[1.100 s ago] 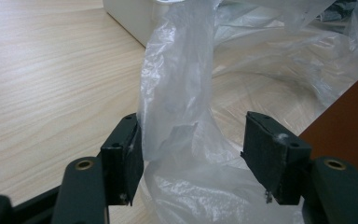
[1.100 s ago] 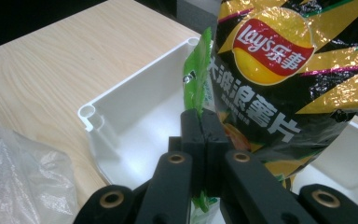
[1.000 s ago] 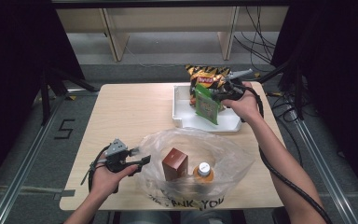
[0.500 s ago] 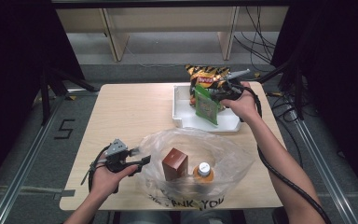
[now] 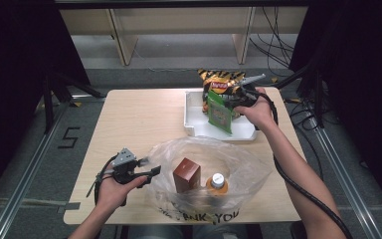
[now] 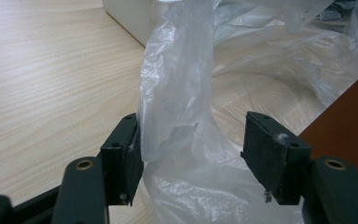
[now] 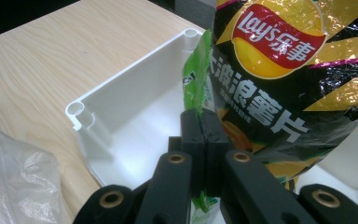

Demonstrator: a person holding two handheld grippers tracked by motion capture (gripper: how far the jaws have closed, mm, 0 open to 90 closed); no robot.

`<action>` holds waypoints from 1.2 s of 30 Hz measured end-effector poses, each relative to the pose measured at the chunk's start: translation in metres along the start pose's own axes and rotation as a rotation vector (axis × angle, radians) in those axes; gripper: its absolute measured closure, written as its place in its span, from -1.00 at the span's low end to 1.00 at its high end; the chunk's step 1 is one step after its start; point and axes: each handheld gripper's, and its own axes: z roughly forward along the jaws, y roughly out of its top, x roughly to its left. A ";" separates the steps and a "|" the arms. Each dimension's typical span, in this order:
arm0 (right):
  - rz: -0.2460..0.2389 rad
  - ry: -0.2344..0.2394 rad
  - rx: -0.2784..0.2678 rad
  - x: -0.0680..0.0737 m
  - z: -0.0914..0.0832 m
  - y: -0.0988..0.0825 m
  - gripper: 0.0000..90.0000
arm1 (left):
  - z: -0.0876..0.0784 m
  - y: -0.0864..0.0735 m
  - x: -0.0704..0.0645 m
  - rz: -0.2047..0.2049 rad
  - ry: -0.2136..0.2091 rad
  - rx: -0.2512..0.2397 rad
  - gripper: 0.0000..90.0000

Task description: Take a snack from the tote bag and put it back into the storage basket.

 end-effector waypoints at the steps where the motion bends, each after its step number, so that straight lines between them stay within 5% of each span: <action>1: 0.003 0.003 0.002 0.000 0.000 0.000 1.00 | 0.000 0.000 0.000 0.000 0.000 0.000 -0.14; 24: 0.002 -0.024 0.013 -0.007 0.003 -0.002 0.98 | 0.001 0.000 -0.001 -0.001 0.002 0.005 -0.14; 27: 0.031 -0.023 0.019 -0.006 0.002 -0.002 0.96 | 0.001 0.000 -0.001 0.000 0.001 0.004 -0.14; 34: -0.011 -0.064 0.059 -0.009 0.000 -0.002 0.80 | 0.000 0.000 -0.001 0.006 -0.001 0.002 -0.14; 36: 0.016 -0.089 0.031 -0.007 0.003 -0.003 0.69 | 0.000 0.000 0.000 0.008 0.001 0.003 -0.14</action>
